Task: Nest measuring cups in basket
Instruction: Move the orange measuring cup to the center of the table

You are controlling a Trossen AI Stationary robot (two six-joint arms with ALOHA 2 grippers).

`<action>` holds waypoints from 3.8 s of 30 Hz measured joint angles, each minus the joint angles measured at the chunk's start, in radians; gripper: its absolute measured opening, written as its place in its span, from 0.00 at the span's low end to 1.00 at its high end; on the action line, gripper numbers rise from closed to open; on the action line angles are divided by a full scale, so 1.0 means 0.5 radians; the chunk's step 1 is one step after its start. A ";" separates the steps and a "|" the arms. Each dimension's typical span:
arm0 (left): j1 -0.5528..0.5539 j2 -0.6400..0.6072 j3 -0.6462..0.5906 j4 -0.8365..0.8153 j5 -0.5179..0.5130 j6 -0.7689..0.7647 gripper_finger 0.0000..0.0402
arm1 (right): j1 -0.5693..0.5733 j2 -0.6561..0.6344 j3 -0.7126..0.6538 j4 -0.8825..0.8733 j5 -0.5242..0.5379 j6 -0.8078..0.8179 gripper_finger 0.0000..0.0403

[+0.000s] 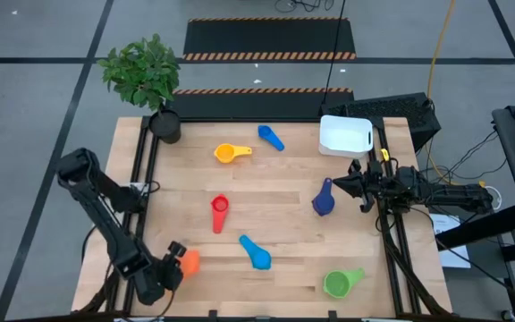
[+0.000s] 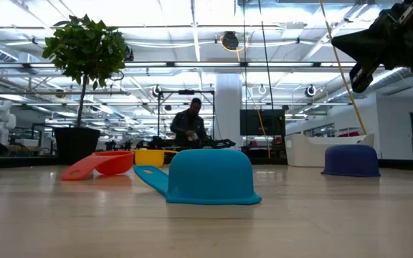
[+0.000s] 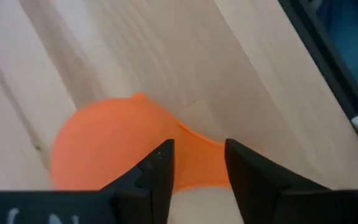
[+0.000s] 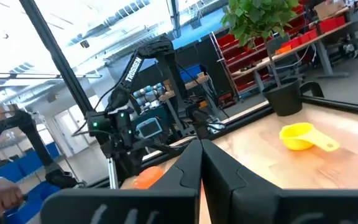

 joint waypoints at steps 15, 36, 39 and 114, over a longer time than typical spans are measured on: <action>-0.133 0.492 0.545 -0.554 0.009 -0.198 0.37 | 0.000 0.001 0.000 0.019 0.006 -0.092 0.00; -0.292 0.662 0.568 -0.693 -0.204 -0.460 0.37 | 0.000 0.001 0.000 0.030 0.007 0.377 0.00; -0.318 0.664 0.567 -0.693 -0.223 -0.469 0.37 | 0.000 0.001 -0.001 0.030 0.006 0.453 0.00; 0.279 -0.653 0.013 1.438 -1.099 1.212 0.01 | 0.000 0.013 -0.001 0.259 0.061 0.151 0.00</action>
